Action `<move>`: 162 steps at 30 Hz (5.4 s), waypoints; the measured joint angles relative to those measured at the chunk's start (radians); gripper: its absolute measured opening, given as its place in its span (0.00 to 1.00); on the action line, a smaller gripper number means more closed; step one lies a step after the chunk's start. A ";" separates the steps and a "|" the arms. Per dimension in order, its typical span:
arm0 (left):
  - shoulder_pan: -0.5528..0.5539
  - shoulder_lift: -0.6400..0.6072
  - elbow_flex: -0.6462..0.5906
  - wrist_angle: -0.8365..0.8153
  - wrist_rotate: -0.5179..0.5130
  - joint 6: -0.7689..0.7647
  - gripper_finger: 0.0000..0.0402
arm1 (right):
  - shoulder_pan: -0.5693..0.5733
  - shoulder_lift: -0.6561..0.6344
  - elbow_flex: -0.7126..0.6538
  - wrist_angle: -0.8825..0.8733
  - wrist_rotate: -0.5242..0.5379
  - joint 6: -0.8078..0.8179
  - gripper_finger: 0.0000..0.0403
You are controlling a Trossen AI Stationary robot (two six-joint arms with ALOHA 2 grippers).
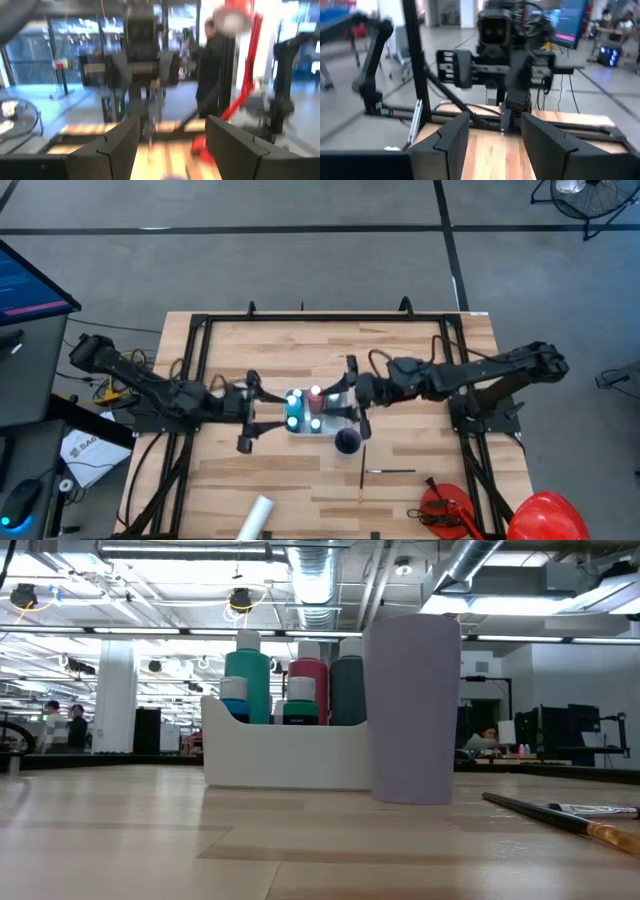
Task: Pick & Place Paint Supplies
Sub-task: Put the white paint bottle into the white bin
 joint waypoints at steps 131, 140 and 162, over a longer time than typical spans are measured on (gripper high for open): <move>-0.441 0.869 0.371 -0.601 0.664 -2.284 0.72 | 0.069 -0.180 0.000 -0.256 -0.160 0.748 0.35; -0.435 0.902 0.374 -0.625 0.682 -2.279 0.67 | 0.069 -0.180 0.000 -0.256 -0.160 0.748 0.36; -0.300 0.604 0.368 -0.797 0.347 -1.736 0.48 | 0.070 -0.180 0.000 -0.258 -0.161 0.730 0.34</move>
